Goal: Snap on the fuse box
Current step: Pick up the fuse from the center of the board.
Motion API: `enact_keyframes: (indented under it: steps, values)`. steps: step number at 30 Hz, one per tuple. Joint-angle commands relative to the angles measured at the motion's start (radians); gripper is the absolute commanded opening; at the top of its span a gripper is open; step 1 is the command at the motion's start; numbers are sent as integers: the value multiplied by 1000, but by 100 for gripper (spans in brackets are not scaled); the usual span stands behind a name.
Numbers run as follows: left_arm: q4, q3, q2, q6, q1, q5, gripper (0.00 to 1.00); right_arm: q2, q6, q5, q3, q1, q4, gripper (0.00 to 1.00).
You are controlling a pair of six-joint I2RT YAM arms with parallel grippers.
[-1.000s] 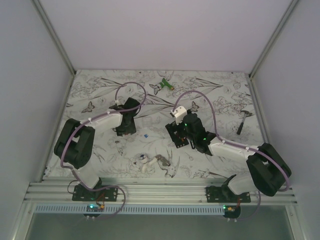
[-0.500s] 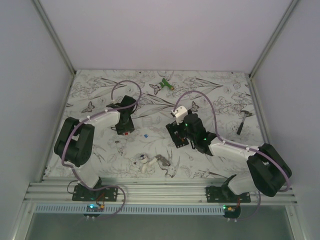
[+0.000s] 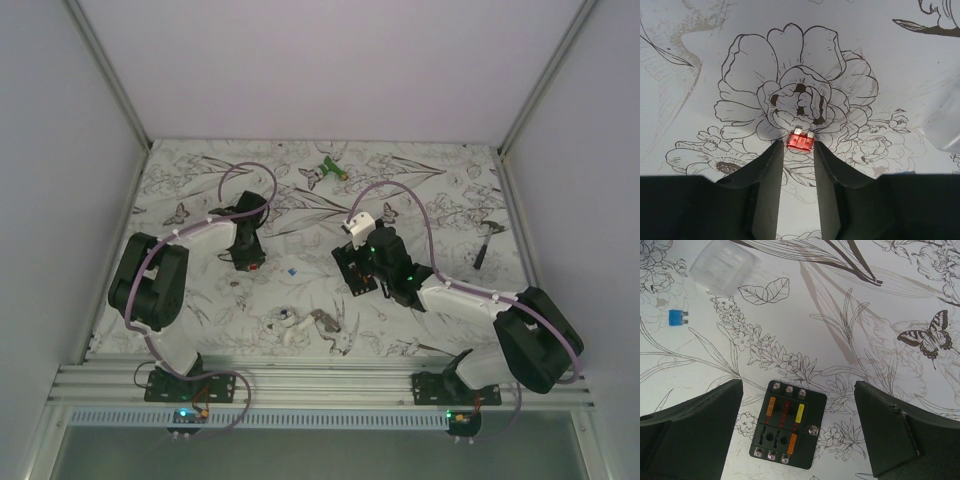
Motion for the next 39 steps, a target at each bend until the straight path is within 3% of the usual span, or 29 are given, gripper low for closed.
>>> enact_keyframes:
  steps: [1, 11, 18, 31, 39]
  values:
    - [-20, -25, 19, 9, 6, 37, 32, -18, 7, -9, 3, -7, 30, 100]
    - [-22, -23, 12, 22, 7, 102, 19, -21, 14, -27, 4, -8, 32, 100]
    - [-20, -25, -50, -4, 3, 169, 16, -27, 45, -91, 1, -6, 53, 100]
    - [-58, 3, -4, 139, -76, 88, 21, -28, 48, -93, -5, -6, 52, 100]
    - [-100, 44, 26, 194, -128, 34, 32, -24, 47, -92, -6, -6, 53, 100]
